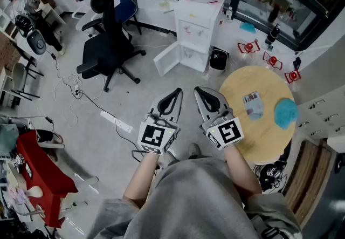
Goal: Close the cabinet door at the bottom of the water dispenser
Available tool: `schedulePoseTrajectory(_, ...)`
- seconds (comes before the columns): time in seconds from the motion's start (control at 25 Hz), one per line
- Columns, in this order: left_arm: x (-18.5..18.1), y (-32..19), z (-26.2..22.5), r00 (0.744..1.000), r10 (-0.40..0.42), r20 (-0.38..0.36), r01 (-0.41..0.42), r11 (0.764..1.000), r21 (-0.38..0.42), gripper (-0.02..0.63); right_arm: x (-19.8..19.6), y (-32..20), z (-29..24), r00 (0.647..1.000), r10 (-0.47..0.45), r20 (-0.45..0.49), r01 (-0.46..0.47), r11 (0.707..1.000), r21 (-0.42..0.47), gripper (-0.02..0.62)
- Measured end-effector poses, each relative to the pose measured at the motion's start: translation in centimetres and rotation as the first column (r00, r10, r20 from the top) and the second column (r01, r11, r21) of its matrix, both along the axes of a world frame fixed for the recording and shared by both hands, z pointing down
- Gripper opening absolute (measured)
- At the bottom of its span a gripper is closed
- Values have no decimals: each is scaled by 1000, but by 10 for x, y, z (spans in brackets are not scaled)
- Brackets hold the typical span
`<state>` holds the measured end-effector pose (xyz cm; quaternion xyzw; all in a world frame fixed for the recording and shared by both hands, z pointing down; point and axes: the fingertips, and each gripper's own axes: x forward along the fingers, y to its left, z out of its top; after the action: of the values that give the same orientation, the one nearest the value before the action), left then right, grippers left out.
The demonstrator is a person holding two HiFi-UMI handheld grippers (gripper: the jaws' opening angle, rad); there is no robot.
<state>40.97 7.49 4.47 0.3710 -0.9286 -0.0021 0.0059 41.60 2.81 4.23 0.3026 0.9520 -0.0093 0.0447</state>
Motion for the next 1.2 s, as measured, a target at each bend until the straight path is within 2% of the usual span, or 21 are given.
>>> schedulePoseTrajectory(0.32,-7,-23,12,999,-32,-38,32,999,-23,9,-11,-27,10,1000,-16,-27,15,999,-35,9)
schedulePoseTrajectory(0.52,-8,-36,19,998,-50,-38,47,996,-75,9,-13,-36,15,996,-77,-35,74,993,-95,11)
schedulePoseTrajectory(0.68,-12,-40,25,997,-58,-49,53,994,-95,9,-19,-40,22,995,-88,-49,82,991,-103,11)
schedulePoseTrajectory(1.2,-64,-39,44,995,-57,-87,49,994,-99,9,-66,-44,45,992,-79,-98,66,990,-125,11)
